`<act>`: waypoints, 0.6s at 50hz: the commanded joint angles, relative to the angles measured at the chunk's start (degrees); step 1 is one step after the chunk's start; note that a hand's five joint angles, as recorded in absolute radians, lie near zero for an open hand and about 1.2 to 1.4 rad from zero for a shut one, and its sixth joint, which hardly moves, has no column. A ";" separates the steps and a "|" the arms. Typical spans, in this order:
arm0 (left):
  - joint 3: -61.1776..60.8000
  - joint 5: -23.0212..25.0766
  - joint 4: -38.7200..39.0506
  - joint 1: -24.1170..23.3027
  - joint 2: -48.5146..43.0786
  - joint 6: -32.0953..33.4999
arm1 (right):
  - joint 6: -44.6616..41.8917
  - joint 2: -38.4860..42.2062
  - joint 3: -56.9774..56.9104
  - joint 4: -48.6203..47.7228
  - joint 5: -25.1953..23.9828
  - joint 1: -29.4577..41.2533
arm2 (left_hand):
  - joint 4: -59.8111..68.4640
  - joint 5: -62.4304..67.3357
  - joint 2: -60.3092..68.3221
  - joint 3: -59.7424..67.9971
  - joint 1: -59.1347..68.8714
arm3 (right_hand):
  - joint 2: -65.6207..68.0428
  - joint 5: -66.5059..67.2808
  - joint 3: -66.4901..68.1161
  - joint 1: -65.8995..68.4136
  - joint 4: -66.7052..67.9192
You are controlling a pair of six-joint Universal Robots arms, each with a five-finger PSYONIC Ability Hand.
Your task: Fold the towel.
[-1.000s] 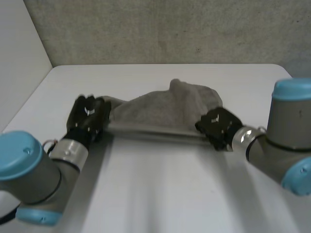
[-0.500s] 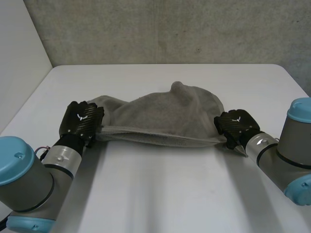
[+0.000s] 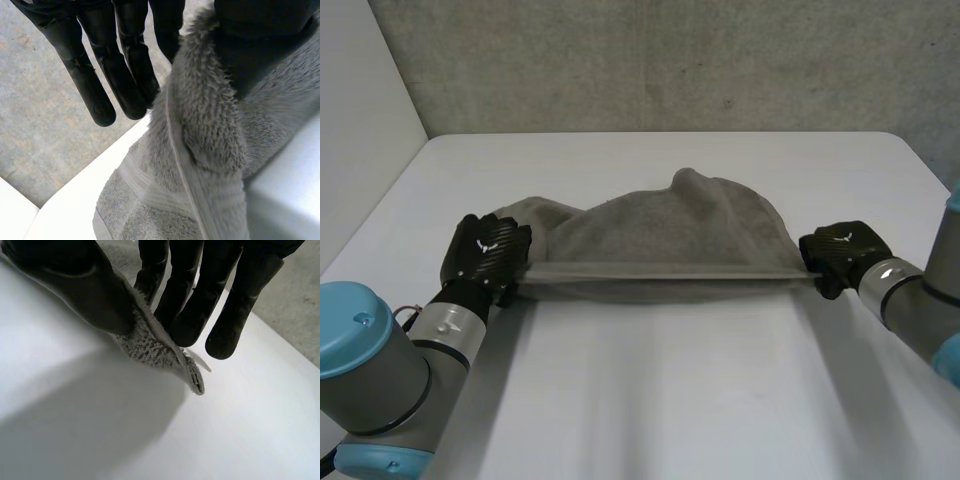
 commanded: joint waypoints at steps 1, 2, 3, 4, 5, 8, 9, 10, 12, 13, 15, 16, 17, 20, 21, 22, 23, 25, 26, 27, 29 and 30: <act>0.23 0.03 -0.03 0.59 -1.93 0.31 | -7.27 -2.65 2.21 5.96 -1.13 -3.03 | -12.01 -12.11 -12.06 -12.12 -11.39 | 3.34 3.11 3.25 3.15 3.09; 0.23 0.03 -0.03 0.59 -1.93 0.31 | -7.27 -3.00 3.35 5.18 -1.65 -3.56 | -12.02 -12.12 -12.07 -12.13 -11.40 | 3.34 3.11 3.25 3.15 3.09; 0.31 0.03 -0.03 0.94 -2.45 0.31 | -7.27 -3.01 3.36 5.17 -1.66 -3.57 | -12.85 -12.95 -12.90 -12.96 -12.23 | 3.34 3.11 3.25 3.15 3.09; 0.58 0.03 -0.03 1.20 -3.07 0.39 | -7.27 -3.18 4.32 3.78 -2.44 -4.00 | -12.86 -12.96 -12.91 -12.97 -12.24 | 3.34 3.11 3.25 3.15 3.09; 0.58 0.03 -0.03 1.20 -3.07 0.39 | -7.19 -3.27 5.20 2.11 -3.14 -4.44 | -12.86 -12.96 -12.91 -12.97 -12.24 | 3.34 3.11 3.25 3.15 3.09; 0.84 0.03 -0.03 2.00 -4.13 0.92 | -7.19 -3.36 5.82 0.86 -3.50 -4.89 | -12.86 -12.96 -12.91 -12.97 -12.24 | 3.34 3.11 3.25 3.15 3.09; 1.02 0.03 -0.11 2.78 -4.48 1.53 | -7.27 -3.45 6.09 0.08 -3.59 -5.23 | -12.86 -12.96 -12.91 -12.97 -12.24 | 3.34 3.11 3.25 3.15 3.09; 1.02 0.03 -0.11 2.79 -4.48 1.54 | -7.19 -3.45 6.18 -0.19 -3.68 -5.67 | -12.86 -12.96 -12.91 -12.97 -12.24 | 3.34 3.11 3.25 3.15 3.09; 0.93 0.03 -0.29 3.84 -4.65 2.67 | -7.10 -3.53 6.26 -0.37 -3.77 -6.11 | -12.36 -12.46 -12.41 -12.47 -11.74 | 3.34 3.11 3.25 3.15 3.09; 0.93 0.03 -0.29 3.84 -4.66 2.68 | -7.18 -3.71 6.44 -0.46 -3.77 -6.29 | -12.35 -12.46 -12.41 -12.47 -11.73 | 3.34 3.11 3.25 3.15 3.09; 0.84 0.03 -1.16 4.10 -4.57 3.99 | -7.27 -3.80 6.44 -0.46 -3.59 -6.38 | -12.18 -12.29 -12.24 -12.30 -11.56 | 3.34 3.11 3.25 3.15 3.09; 0.84 0.03 -1.17 4.10 -4.57 4.00 | -7.27 -3.80 6.44 -0.46 -3.42 -6.47 | -12.18 -12.29 -12.24 -12.30 -11.57 | 3.34 3.11 3.25 3.15 3.09; 0.84 0.03 -1.86 4.19 -4.48 4.52 | -7.27 -3.80 6.44 -0.46 -3.41 -6.47 | -12.18 -12.29 -12.24 -12.30 -11.57 | 3.34 3.11 3.25 3.15 3.09; 0.75 -0.06 -3.45 4.80 -3.78 5.14 | -7.27 -3.97 6.44 -0.72 -3.15 -6.91 | -12.18 -12.29 -12.24 -12.30 -11.57 | 3.34 3.11 3.25 3.15 3.09; 0.58 0.03 -4.24 5.33 -3.43 5.14 | -7.27 -4.15 6.44 -0.90 -3.24 -7.26 | -12.02 -12.12 -12.07 -12.13 -11.40 | 3.34 3.11 3.25 3.15 3.09; 0.58 0.03 -4.24 5.34 -3.42 5.14 | -7.27 -4.32 6.44 -0.90 -3.24 -7.43 | -12.02 -12.12 -12.07 -12.13 -11.40 | 3.34 3.11 3.25 3.15 3.09; 0.49 0.03 -5.11 6.03 -2.64 5.14 | -7.27 -4.32 6.44 -0.90 -3.24 -7.44 | -12.02 -12.12 -12.07 -12.13 -11.40 | 3.34 3.11 3.25 3.15 3.09; 0.40 0.03 -5.65 6.30 -2.02 5.14 | -7.27 -4.50 6.53 -0.90 -3.15 -7.52 | -11.34 -11.45 -11.40 -11.46 -10.73 | 3.34 3.11 3.25 3.15 3.09; 0.32 0.12 -6.26 6.56 -1.58 5.05 | -7.27 -4.50 6.53 -0.90 -3.15 -7.52 | -8.85 -8.95 -8.90 -8.96 -8.23 | 3.34 3.11 3.25 3.15 3.09; 0.31 0.12 -6.27 6.57 -1.58 5.05 | -7.27 -4.67 6.61 -0.81 -3.15 -7.44 | -8.82 -8.92 -8.88 -8.93 -8.20 | 3.34 3.11 3.25 3.15 3.09; 0.31 0.12 -7.49 6.57 -1.32 5.05 | -7.27 -4.85 6.79 -0.81 -3.15 -7.44 | 1.21 1.11 1.16 1.10 1.83 | 3.34 3.11 3.25 3.15 3.09; 0.31 0.12 -7.50 6.57 -1.32 5.05 | -7.27 -5.03 6.88 -0.81 -3.15 -7.44 | 1.27 1.17 1.22 1.16 1.89 | 3.34 3.11 3.25 3.15 3.09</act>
